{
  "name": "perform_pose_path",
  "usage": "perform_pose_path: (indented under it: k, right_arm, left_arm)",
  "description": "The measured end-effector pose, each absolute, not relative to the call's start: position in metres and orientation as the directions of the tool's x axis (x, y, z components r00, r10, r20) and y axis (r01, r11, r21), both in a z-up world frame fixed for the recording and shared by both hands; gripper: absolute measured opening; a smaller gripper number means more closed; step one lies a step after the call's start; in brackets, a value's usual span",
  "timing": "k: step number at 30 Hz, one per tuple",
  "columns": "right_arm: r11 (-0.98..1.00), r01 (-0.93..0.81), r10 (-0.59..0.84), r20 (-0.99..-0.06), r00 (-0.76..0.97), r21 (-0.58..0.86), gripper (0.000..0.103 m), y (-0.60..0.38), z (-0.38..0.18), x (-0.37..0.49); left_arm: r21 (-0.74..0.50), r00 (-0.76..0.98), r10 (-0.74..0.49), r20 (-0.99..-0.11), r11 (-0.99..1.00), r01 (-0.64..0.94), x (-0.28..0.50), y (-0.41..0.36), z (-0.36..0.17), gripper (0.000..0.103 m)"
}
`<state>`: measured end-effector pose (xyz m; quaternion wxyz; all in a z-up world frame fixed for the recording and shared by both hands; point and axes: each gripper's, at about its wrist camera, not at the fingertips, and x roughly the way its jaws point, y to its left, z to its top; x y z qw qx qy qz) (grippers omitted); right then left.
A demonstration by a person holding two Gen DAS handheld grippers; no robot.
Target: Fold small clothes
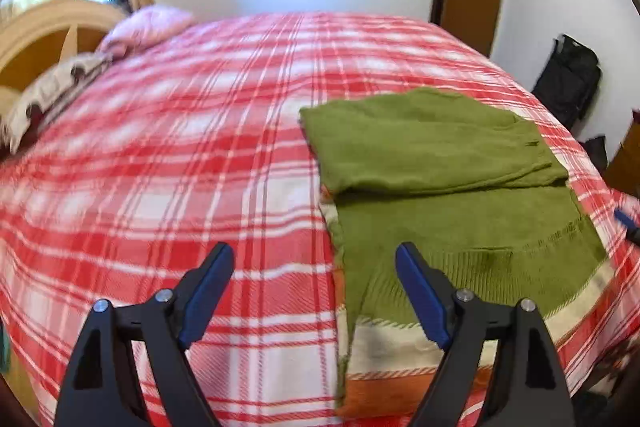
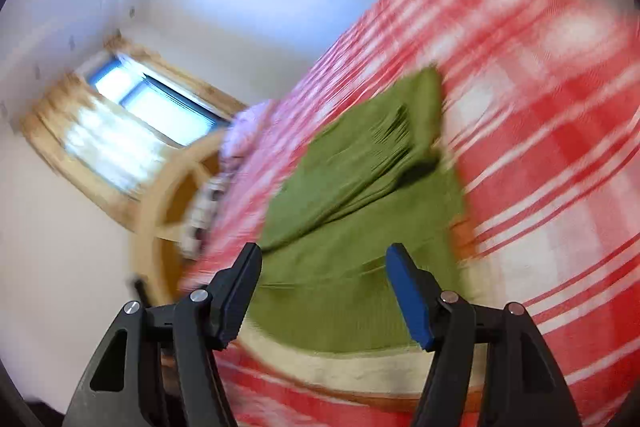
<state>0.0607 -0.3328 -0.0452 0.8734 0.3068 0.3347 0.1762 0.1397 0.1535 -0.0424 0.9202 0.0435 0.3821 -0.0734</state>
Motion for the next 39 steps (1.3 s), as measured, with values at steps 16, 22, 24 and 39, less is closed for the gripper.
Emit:
perform_pose_path:
  k: [16,22,24,39]
  right_arm:
    - [0.987,-0.152,0.134,-0.772,0.622,0.048,0.064,-0.264,-0.101,0.097]
    - [0.969,-0.234,0.091,-0.754,0.651,-0.085,0.013,-0.238,-0.100,0.085]
    - [0.972,-0.225,0.094,-0.750,0.655,-0.074,0.013,-0.239,-0.101,0.084]
    - [0.980,-0.161,0.193,-0.760,0.621,0.117,0.012,-0.258,-0.102,0.089]
  left_arm:
    - [0.098,0.617,-0.164,-0.770,0.925,0.368,0.160,0.084,-0.089,0.086]
    - [0.016,0.585,-0.210,-0.783,0.934,0.357,0.161,0.101,-0.092,0.086]
    - [0.016,0.591,-0.209,-0.779,0.936,0.352,0.164,0.101,-0.091,0.086]
    - [-0.044,0.544,-0.273,-0.793,0.918,0.395,0.165,0.089,-0.102,0.030]
